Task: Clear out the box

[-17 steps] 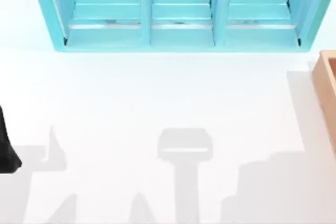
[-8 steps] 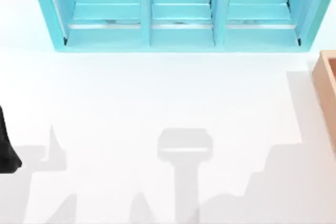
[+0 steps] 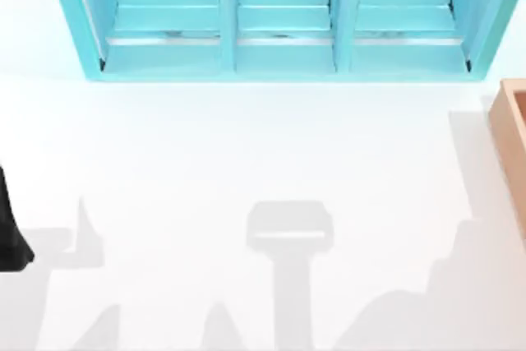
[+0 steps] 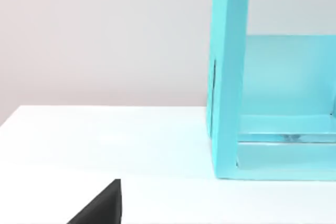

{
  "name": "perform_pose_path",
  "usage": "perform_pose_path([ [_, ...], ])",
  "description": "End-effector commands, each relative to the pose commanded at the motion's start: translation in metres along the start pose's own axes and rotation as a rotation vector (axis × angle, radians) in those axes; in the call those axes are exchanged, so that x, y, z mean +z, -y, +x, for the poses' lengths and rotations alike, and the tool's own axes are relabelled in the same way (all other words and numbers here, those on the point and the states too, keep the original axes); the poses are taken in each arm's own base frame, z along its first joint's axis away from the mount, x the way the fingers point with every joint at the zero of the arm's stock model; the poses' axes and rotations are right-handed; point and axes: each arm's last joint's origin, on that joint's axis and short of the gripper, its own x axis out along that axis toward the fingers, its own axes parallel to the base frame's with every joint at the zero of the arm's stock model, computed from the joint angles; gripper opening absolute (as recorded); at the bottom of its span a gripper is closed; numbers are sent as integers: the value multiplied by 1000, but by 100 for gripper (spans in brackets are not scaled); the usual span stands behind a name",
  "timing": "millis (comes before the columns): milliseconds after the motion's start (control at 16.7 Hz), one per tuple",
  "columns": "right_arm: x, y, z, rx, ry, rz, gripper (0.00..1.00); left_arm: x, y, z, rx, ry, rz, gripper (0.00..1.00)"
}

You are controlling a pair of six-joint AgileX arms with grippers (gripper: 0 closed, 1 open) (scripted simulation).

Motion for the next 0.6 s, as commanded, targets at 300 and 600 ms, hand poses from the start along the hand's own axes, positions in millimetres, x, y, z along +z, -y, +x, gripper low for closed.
perform_pose_path([
  [300,-2,0,45,0,0,0,100,0,0,0,0,0,0,100],
  [600,-4,-1,60,0,0,0,100,0,0,0,0,0,0,100],
])
